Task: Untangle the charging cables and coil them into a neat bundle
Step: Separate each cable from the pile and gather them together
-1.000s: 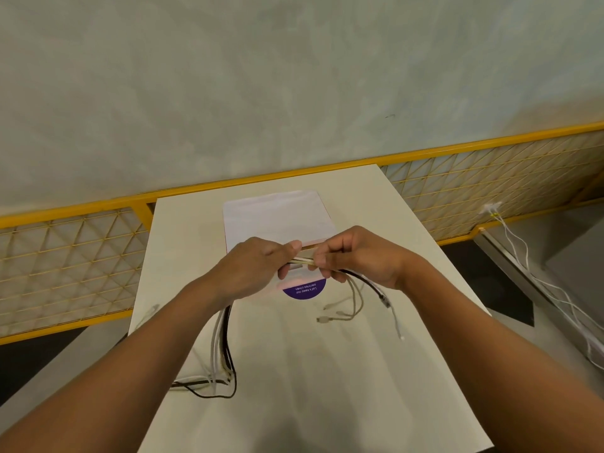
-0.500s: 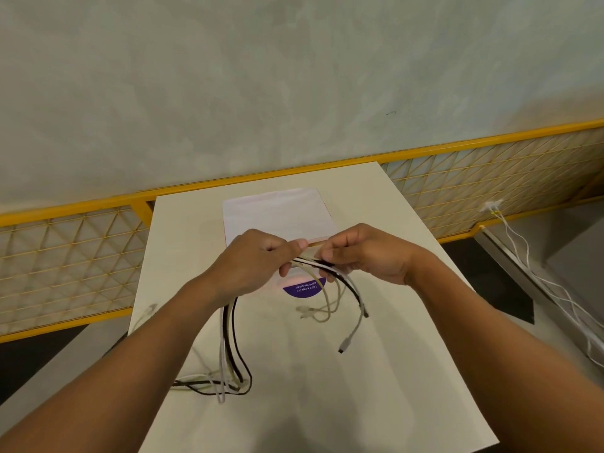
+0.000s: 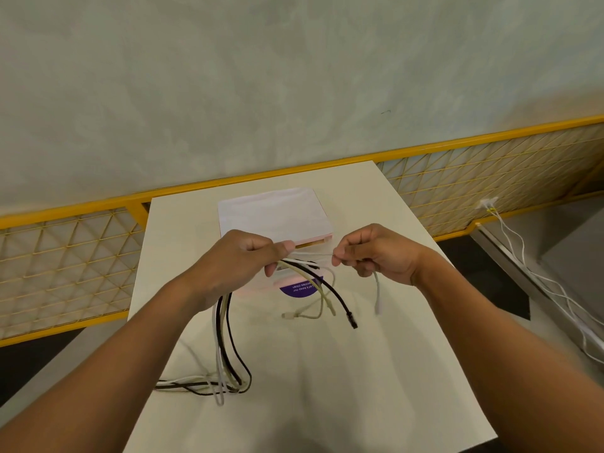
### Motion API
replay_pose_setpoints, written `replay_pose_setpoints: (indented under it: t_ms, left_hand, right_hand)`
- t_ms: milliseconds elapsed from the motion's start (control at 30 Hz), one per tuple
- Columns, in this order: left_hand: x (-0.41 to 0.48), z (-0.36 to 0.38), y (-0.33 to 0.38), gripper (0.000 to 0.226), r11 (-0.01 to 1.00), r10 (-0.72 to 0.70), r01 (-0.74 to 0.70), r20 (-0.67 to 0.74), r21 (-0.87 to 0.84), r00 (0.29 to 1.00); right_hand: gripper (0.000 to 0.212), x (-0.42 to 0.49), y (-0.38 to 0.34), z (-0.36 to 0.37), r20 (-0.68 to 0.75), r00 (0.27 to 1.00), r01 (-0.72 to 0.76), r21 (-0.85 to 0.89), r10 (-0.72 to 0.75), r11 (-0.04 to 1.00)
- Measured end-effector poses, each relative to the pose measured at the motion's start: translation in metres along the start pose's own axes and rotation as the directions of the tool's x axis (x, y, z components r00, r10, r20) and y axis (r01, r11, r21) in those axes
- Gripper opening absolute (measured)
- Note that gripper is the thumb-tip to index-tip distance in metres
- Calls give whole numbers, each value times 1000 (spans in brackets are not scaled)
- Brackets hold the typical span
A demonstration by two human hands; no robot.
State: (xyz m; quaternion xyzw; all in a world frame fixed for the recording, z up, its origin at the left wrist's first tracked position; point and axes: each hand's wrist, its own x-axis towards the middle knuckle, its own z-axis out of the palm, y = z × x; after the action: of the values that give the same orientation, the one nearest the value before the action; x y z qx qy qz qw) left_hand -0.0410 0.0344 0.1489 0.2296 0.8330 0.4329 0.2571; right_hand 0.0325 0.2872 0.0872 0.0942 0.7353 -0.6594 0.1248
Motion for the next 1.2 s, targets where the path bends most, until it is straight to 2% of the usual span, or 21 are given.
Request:
replay_pose_setpoints:
  t_ms: [267,467,533,600,667,767,833,900,1000,1100,1200]
  left_hand:
    - [6,-7,-9,52,1000,-10,9,-102,-14,995]
    - [8,-8,-13,51,994,-55,45,-104,-99,993]
    - [9,-8,-13,50,991,-55,41,-110,-126,992]
    - [10,-8,-12,50,991,-53,40,-107,-126,993]
    - [9,-8,-12,51,992,-47,35,-98,-122,994]
    - [9,-5,-10,53,992,-39,29,-84,-119,996]
    - [11,-1,-9,54,992,-36,27,-73,-122,997]
    - [11,4,-8,54,990,-39,30,-60,-137,997]
    - [11,8,-8,54,985,-49,41,-42,-170,998]
    - [12,5,-9,53,978,-63,55,-34,-203,997]
    - [13,1,-10,50,967,-74,62,-41,-245,996]
  right_hand:
    - [18,-2,35,-12,-62,985,-155,52,158,987]
    - [16,-9,52,-21,62,985,-174,295,163,940]
    - [18,-10,55,-24,90,983,-183,315,162,931]
    - [18,-9,56,-26,96,979,-196,240,178,951]
    - [12,-7,52,-22,58,977,-208,85,204,974]
    - [21,-1,47,-11,-69,976,-215,-140,207,966]
    - [16,4,45,-2,-138,970,-226,-209,201,951]
    - [9,9,48,3,-182,965,-226,-231,186,946]
    - [11,12,52,8,-225,962,-208,-237,154,949]
    - [16,11,57,14,-212,968,-181,-205,137,962]
    - [13,10,57,21,-208,972,-136,-134,106,982]
